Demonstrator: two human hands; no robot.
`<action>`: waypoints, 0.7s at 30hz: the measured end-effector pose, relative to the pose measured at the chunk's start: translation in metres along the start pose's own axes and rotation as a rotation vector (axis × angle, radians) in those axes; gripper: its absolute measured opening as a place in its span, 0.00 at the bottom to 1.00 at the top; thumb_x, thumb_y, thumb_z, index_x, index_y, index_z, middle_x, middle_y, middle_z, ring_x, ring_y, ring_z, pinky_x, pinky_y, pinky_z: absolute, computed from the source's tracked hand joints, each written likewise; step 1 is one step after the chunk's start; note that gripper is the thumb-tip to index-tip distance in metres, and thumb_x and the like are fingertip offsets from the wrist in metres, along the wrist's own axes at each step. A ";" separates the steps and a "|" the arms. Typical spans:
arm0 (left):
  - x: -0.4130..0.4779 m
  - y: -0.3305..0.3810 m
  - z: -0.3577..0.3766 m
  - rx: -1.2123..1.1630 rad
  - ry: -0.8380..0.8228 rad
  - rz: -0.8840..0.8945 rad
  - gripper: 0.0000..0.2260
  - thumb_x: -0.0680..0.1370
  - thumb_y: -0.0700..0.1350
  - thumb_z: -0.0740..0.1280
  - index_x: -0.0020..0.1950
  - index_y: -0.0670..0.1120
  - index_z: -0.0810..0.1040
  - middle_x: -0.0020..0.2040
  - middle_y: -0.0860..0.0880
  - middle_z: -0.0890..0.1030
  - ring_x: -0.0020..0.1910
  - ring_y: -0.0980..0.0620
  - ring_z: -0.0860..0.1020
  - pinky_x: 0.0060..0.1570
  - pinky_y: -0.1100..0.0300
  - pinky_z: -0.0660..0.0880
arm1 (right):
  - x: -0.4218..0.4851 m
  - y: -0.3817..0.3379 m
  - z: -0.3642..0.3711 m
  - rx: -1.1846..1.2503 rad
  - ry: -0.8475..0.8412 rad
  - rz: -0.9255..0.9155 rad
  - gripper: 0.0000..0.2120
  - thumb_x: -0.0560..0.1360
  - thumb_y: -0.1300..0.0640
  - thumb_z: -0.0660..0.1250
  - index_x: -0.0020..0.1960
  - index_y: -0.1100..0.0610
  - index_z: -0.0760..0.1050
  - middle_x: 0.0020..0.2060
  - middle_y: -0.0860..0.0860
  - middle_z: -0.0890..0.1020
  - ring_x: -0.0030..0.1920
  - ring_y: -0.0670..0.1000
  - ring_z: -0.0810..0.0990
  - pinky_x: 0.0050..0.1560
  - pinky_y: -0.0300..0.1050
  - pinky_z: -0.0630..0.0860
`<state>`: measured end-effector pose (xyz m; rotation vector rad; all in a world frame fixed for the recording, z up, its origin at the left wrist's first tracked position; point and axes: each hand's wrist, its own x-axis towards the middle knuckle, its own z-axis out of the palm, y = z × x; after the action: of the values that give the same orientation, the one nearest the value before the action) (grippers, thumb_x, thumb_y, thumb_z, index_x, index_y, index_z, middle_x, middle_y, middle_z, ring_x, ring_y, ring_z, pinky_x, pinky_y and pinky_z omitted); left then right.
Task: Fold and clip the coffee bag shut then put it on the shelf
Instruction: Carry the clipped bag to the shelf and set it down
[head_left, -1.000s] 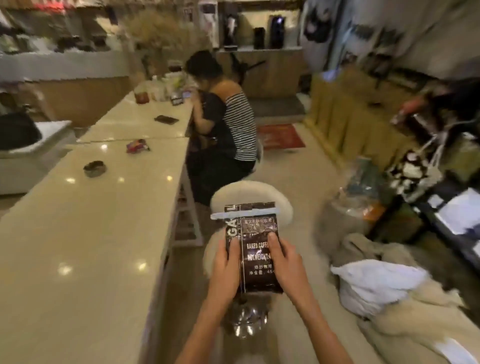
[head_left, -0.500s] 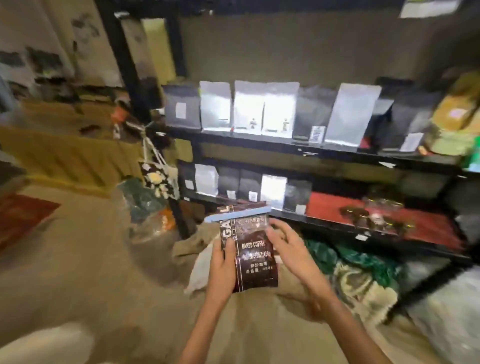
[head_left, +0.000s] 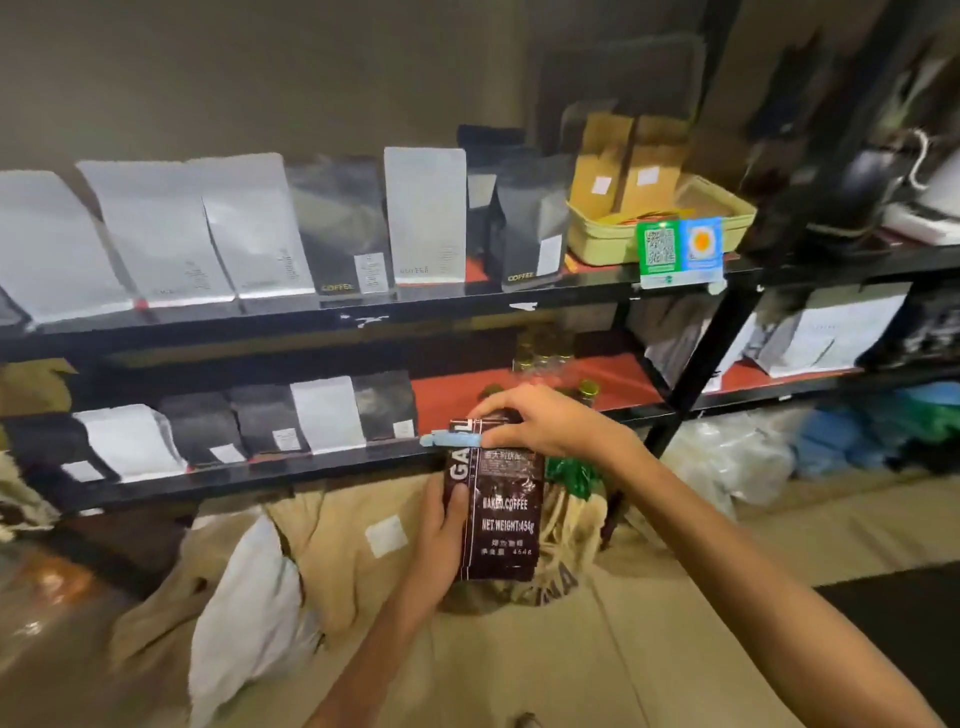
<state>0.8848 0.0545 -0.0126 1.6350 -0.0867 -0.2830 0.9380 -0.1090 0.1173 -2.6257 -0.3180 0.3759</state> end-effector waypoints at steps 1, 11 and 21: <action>0.007 0.000 0.001 -0.003 -0.005 -0.018 0.12 0.85 0.47 0.55 0.67 0.48 0.69 0.61 0.45 0.79 0.59 0.47 0.80 0.52 0.59 0.79 | 0.005 0.004 -0.002 0.002 -0.020 -0.007 0.17 0.75 0.50 0.70 0.63 0.50 0.79 0.60 0.48 0.82 0.58 0.49 0.80 0.62 0.53 0.76; 0.158 -0.032 -0.018 0.104 -0.001 -0.029 0.23 0.83 0.43 0.62 0.75 0.56 0.58 0.70 0.48 0.73 0.64 0.54 0.77 0.57 0.58 0.80 | 0.141 0.064 -0.006 -0.171 0.018 -0.112 0.16 0.75 0.55 0.71 0.63 0.48 0.79 0.59 0.47 0.84 0.59 0.50 0.81 0.61 0.49 0.76; 0.331 -0.073 -0.156 1.403 0.156 0.304 0.38 0.73 0.51 0.74 0.78 0.46 0.61 0.76 0.43 0.69 0.75 0.41 0.66 0.75 0.48 0.59 | 0.280 0.127 0.056 -0.244 0.157 -0.067 0.19 0.77 0.55 0.68 0.66 0.45 0.75 0.59 0.46 0.83 0.60 0.49 0.79 0.60 0.48 0.75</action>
<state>1.2331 0.1374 -0.1186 2.9724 -0.4925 0.2310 1.2018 -0.1156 -0.0494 -2.8522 -0.4210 0.1127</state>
